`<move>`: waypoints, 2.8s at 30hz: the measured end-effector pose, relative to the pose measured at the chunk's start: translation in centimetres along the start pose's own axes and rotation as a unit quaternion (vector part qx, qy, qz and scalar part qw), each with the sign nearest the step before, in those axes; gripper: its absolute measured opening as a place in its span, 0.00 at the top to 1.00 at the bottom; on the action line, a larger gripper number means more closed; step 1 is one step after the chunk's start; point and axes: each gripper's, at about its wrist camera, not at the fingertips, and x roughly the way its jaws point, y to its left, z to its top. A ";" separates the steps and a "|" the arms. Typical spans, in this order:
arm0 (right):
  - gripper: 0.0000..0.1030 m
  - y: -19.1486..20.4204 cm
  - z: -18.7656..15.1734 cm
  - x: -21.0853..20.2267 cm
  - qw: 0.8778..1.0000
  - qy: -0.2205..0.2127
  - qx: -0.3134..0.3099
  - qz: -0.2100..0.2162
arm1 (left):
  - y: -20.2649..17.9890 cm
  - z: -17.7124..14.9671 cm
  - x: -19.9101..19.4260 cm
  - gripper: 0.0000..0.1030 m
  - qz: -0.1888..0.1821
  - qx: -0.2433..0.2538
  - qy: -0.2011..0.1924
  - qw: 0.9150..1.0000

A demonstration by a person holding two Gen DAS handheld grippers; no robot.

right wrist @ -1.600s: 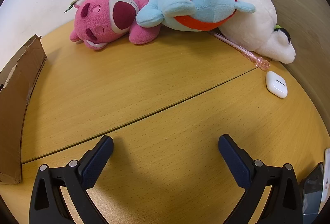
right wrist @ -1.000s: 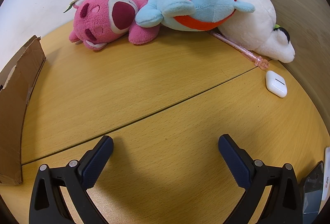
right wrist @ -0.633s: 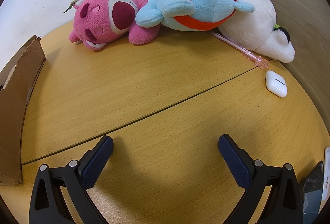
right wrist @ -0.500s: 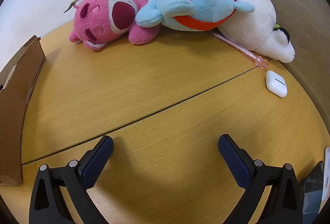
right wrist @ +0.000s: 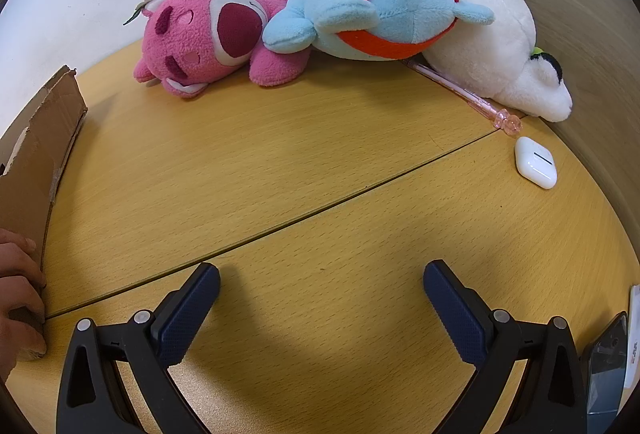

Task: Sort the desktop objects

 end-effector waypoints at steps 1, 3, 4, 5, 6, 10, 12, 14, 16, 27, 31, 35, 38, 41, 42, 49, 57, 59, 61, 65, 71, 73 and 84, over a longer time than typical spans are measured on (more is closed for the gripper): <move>0.00 0.0 0.0 0.0 1.000 0.000 0.000 0.000 | 0.0 0.0 0.0 0.00 0.000 0.000 0.000 1.000; 0.00 0.0 0.0 0.0 1.000 0.000 0.000 0.000 | 0.0 0.0 0.0 0.00 0.000 0.000 0.000 1.000; 0.00 0.0 0.0 0.0 1.000 0.000 0.000 0.000 | 0.0 0.0 0.0 0.00 0.000 0.000 0.000 1.000; 0.00 0.0 0.0 0.0 1.000 0.000 0.000 0.000 | 0.0 0.0 0.0 0.00 0.000 0.000 0.000 1.000; 0.00 0.0 0.0 0.0 1.000 0.000 0.000 0.000 | 0.0 0.0 0.0 0.00 0.000 0.000 0.000 1.000; 0.00 0.0 0.0 0.0 1.000 0.000 0.000 0.000 | -0.1 0.1 0.0 0.00 0.000 0.000 0.000 1.000; 0.00 0.0 0.0 0.0 1.000 0.000 0.000 0.000 | -0.1 0.1 0.0 0.00 0.000 0.000 0.000 1.000; 0.00 0.0 0.0 0.0 1.000 0.000 0.000 0.000 | -0.1 0.1 0.0 0.00 0.000 -0.001 0.000 1.000; 0.00 -0.1 0.0 -0.1 1.000 0.000 0.000 0.000 | -0.1 0.1 0.0 0.00 0.000 0.000 0.000 1.000; 0.00 0.7 0.3 -0.1 1.000 0.001 0.000 0.000 | -0.1 0.1 0.1 0.00 0.001 -0.001 0.000 1.000; 0.00 0.6 0.3 0.3 1.000 0.001 0.000 0.001 | -0.1 0.2 0.1 0.00 0.002 -0.002 0.000 1.000; 0.00 0.7 0.3 0.4 1.000 0.000 0.000 0.001 | -0.1 0.3 0.1 0.00 0.002 -0.002 0.000 1.000; 0.00 0.7 0.3 0.4 1.000 0.000 0.000 0.001 | -0.1 0.3 0.1 0.00 0.002 -0.002 0.000 1.000; 0.00 0.7 0.3 0.4 1.000 0.000 0.000 0.001 | 0.0 0.3 0.1 0.00 0.002 -0.002 0.000 1.000; 0.00 0.7 0.3 0.4 1.000 0.000 0.000 0.001 | 0.0 0.3 0.1 0.00 0.002 -0.002 0.000 1.000; 0.00 0.7 0.4 0.5 1.000 0.000 -0.001 0.001 | -0.1 0.3 0.1 0.00 0.002 -0.002 -0.001 1.000; 0.00 0.7 0.3 0.5 1.000 0.000 -0.001 0.002 | -0.1 0.4 0.1 0.00 0.002 -0.002 -0.001 1.000; 0.00 0.7 0.3 0.5 1.000 0.000 -0.001 0.002 | -0.1 0.4 0.2 0.00 0.002 -0.002 0.000 1.000; 0.00 0.7 0.2 0.5 1.000 0.000 -0.001 0.002 | -0.1 0.4 0.2 0.00 0.002 -0.002 0.000 1.000; 0.00 0.7 0.2 0.5 1.000 0.000 -0.001 0.002 | -0.1 0.4 0.2 0.00 0.002 -0.002 0.000 1.000; 0.00 0.7 0.2 0.5 1.000 0.000 -0.001 0.002 | -0.1 0.4 0.2 0.00 0.002 -0.002 0.000 1.000; 0.00 0.7 0.3 0.5 1.000 0.000 -0.001 0.002 | -0.1 0.4 0.2 0.00 0.002 -0.002 0.000 1.000; 0.00 0.8 0.3 0.5 1.000 0.000 -0.001 0.002 | -0.2 0.4 0.2 0.00 0.002 -0.002 0.000 1.000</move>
